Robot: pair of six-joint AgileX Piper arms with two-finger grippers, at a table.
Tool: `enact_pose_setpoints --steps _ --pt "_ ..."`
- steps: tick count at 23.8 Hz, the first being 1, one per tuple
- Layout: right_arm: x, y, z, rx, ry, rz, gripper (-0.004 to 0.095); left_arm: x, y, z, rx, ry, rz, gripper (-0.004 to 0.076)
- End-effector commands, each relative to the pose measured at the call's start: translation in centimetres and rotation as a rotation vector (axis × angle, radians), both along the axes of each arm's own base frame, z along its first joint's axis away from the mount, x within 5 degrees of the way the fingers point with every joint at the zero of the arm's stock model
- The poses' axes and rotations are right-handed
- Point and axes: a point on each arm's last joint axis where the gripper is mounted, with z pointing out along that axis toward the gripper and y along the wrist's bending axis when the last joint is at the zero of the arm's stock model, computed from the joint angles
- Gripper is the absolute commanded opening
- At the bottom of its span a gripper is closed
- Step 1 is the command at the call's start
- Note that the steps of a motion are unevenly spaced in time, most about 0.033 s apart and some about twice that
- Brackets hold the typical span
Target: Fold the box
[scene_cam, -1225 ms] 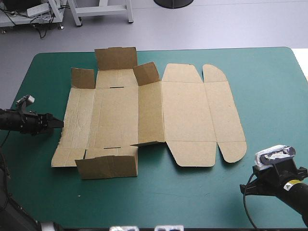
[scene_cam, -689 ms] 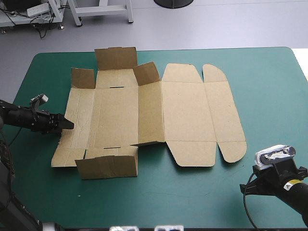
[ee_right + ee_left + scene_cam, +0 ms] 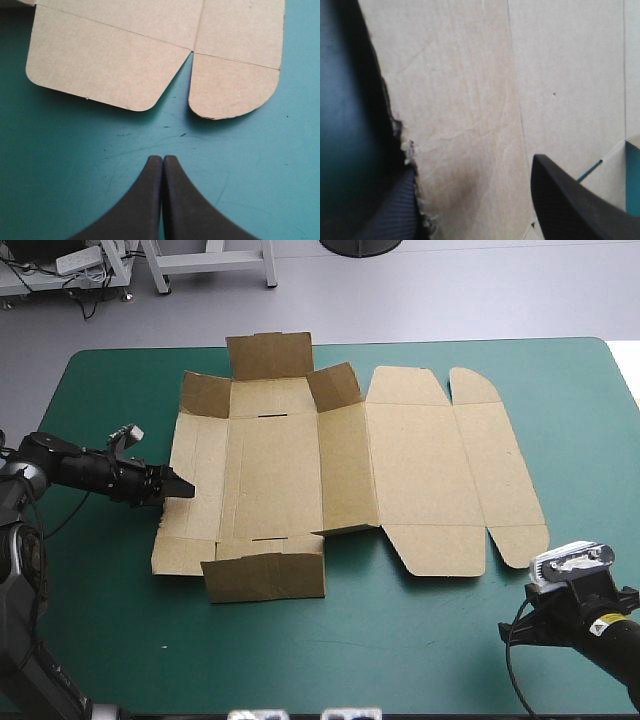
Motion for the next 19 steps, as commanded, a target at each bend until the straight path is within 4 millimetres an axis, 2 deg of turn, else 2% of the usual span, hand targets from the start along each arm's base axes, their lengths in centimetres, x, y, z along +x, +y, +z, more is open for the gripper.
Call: enact_pose_setpoints --steps 1,10,15,19 --pt "0.5 0.0 1.2 0.009 -0.074 -0.006 -0.002 -0.3 -1.8 3.3 -0.141 -0.062 -0.042 0.0449" --pt "0.5 0.0 1.3 0.013 -0.075 -0.006 -0.002 -0.2 -3.6 4.8 -0.178 -0.117 -0.07 0.0449" --pt "0.6 0.1 1.3 0.017 -0.076 -0.005 -0.002 -0.2 -5.8 4.7 -0.177 -0.109 -0.136 0.0449" --pt "0.6 0.1 1.3 0.017 -0.076 -0.005 -0.002 0.0 -6.7 4.6 -0.163 -0.108 -0.15 0.0424"
